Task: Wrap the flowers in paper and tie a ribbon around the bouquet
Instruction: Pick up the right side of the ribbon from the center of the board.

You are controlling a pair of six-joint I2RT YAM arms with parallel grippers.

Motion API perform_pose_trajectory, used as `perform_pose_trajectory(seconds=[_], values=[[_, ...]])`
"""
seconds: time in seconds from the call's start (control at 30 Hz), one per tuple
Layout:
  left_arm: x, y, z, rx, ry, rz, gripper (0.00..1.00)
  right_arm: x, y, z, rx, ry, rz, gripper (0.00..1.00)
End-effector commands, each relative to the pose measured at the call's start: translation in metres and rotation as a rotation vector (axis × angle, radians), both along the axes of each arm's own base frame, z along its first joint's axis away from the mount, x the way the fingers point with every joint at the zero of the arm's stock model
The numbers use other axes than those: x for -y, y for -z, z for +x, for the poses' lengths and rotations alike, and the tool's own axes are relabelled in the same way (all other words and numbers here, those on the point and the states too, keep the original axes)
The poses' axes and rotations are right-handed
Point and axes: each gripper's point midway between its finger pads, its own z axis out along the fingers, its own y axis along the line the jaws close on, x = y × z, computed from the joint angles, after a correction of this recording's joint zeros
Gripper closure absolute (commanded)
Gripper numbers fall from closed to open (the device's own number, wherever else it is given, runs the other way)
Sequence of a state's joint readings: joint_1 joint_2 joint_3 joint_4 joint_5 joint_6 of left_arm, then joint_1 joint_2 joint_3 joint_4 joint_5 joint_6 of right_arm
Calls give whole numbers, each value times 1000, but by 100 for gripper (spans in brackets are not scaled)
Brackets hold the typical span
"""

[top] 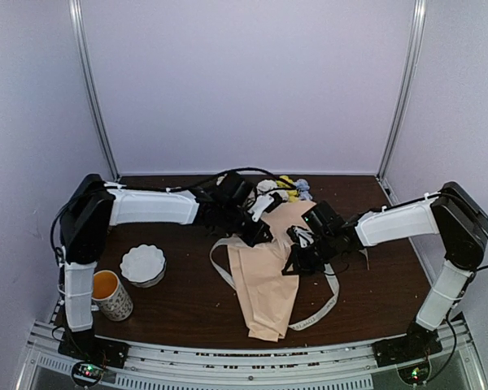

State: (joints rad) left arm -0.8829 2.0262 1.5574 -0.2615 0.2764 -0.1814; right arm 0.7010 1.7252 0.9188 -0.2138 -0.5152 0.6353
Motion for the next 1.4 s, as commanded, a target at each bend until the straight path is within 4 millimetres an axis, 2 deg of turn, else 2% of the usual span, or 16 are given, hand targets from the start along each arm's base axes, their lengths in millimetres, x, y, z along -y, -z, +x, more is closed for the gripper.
perform_pose_trajectory(seconds=[0.0,0.1,0.2,0.3,0.4,0.47,0.6,0.73,0.87,1.0,1.1,1.23,1.3,1.37], values=[[-7,62,-6,-205,-38,59,100,4,4,0,14,17,-24,88],[-17,93,-12,-253,-51,136,100,12,-2,2,43,19,-65,77],[-27,113,-18,-278,-67,171,100,30,-19,11,112,41,-129,65],[-30,124,-23,-297,-68,167,100,60,-31,26,163,109,-188,59],[-30,128,-24,-302,-69,159,100,102,-38,46,222,217,-312,54],[-30,128,-24,-303,-68,154,100,119,-40,59,252,252,-392,48],[-28,127,-25,-300,-60,144,100,115,-41,85,261,235,-467,34],[-26,127,-25,-304,-59,135,100,121,-27,107,236,234,-572,33],[-26,128,-27,-314,-55,127,100,132,-11,107,190,244,-647,34],[-24,126,-28,-311,-41,116,100,140,-8,99,188,269,-658,40],[-24,126,-27,-303,-39,117,100,141,-13,98,198,287,-642,41],[-24,127,-28,-303,-33,117,100,148,-36,107,245,369,-556,43],[-25,128,-28,-302,-34,119,100,153,-44,116,247,432,-474,38],[-25,128,-28,-300,-33,119,100,157,-41,124,215,503,-388,35]])
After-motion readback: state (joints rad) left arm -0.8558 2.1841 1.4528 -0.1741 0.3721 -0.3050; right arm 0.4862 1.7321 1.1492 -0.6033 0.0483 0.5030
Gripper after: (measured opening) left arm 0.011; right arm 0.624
